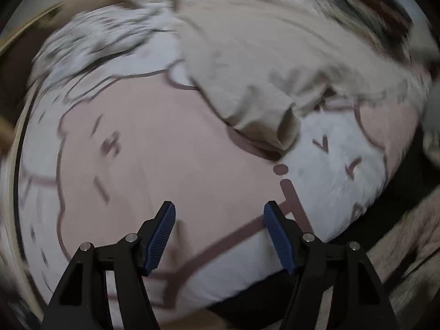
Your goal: Fold clothes
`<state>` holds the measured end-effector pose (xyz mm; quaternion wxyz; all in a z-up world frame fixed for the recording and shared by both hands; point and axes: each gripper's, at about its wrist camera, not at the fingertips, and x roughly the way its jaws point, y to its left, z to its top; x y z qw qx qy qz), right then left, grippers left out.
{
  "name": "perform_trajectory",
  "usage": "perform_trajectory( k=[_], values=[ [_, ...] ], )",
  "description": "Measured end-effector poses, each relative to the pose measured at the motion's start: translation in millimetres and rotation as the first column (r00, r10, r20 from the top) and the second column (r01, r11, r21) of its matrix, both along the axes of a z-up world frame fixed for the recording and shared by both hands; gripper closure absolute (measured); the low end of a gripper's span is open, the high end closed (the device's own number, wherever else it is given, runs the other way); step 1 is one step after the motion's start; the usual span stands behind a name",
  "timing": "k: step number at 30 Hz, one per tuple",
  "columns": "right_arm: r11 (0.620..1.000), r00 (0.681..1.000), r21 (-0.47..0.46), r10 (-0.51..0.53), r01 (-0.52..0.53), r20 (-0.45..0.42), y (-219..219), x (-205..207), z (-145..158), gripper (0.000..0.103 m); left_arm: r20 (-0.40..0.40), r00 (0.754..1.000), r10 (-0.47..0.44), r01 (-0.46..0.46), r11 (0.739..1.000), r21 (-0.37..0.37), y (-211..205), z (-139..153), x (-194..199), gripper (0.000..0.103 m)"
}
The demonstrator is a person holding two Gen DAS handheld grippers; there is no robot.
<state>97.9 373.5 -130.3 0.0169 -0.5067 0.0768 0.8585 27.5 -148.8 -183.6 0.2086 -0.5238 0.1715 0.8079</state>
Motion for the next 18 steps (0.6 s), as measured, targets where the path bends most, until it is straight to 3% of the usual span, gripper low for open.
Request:
perform_trajectory(
  k=[4, 10, 11, 13, 14, 15, 16, 17, 18],
  values=[
    [0.973, 0.990, -0.181, -0.141, 0.141, 0.014, 6, 24, -39, 0.033, -0.093, 0.987, 0.134, -0.124, 0.987, 0.103, 1, -2, 9, 0.036],
    [0.901, 0.963, -0.350, -0.268, 0.257, 0.015, 15, 29, -70, 0.034, -0.093, 0.978, 0.186, -0.167, 0.970, 0.178, 33, -20, 9, 0.036],
    [0.885, 0.957, -0.377, -0.289, 0.274, 0.018, 16, 30, -75, 0.041, -0.098, 0.974, 0.202, -0.182, 0.966, 0.185, 36, -21, 10, 0.035],
    [0.849, 0.944, -0.429, -0.329, 0.307, 0.024, 19, 32, -85, 0.064, -0.084, 0.962, 0.258, -0.234, 0.946, 0.222, 36, -22, 8, 0.031],
    [0.830, 0.937, -0.455, -0.349, 0.322, 0.028, 21, 32, -90, 0.082, -0.069, 0.951, 0.300, -0.274, 0.926, 0.258, 32, -22, 6, 0.030],
    [0.761, 0.926, -0.553, -0.372, 0.340, 0.059, 26, 31, -98, 0.097, -0.053, 0.941, 0.333, -0.305, 0.907, 0.292, 29, -21, 6, 0.030],
    [0.717, 0.919, -0.600, -0.386, 0.356, 0.083, 28, 30, -102, 0.098, -0.030, 0.931, 0.364, -0.336, 0.884, 0.325, 25, -20, 5, 0.030],
    [0.706, 0.910, -0.602, -0.406, 0.372, 0.086, 29, 29, -101, 0.098, -0.008, 0.921, 0.390, -0.363, 0.862, 0.353, 22, -19, 4, 0.030],
    [0.722, 0.903, -0.577, -0.425, 0.382, 0.065, 31, 29, -94, 0.098, 0.001, 0.917, 0.399, -0.372, 0.854, 0.364, 21, -17, 5, 0.030]
  ],
)
